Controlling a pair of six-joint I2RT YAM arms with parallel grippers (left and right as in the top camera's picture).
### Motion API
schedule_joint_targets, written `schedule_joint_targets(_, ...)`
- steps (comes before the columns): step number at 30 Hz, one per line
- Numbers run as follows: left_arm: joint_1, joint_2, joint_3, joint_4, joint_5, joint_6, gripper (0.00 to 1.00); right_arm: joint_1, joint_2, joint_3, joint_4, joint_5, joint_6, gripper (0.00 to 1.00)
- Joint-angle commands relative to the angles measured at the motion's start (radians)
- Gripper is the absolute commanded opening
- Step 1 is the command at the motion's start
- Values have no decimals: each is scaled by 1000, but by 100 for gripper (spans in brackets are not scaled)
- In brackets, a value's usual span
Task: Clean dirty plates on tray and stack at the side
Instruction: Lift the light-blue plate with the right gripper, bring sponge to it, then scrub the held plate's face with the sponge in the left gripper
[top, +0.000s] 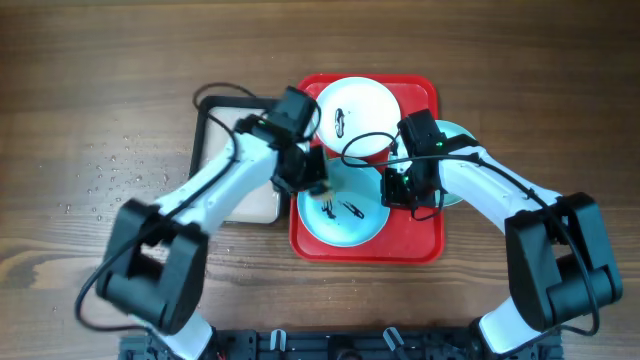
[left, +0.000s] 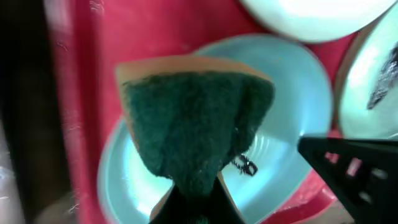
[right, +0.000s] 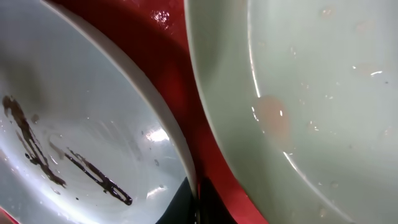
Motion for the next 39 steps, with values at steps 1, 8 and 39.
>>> schedule_joint_targets(1, -86, 76, -48, 131, 89, -29, 4, 3, 13, -6, 9, 40, 28, 4)
schedule_joint_targets(8, -192, 226, -49, 243, 49, -74, 4, 3, 13, -6, 8, 40, 28, 4)
schedule_joint_targets(39, -232, 277, -11, 188, 243, -66, 4, 3, 13, -6, 2, 40, 27, 4)
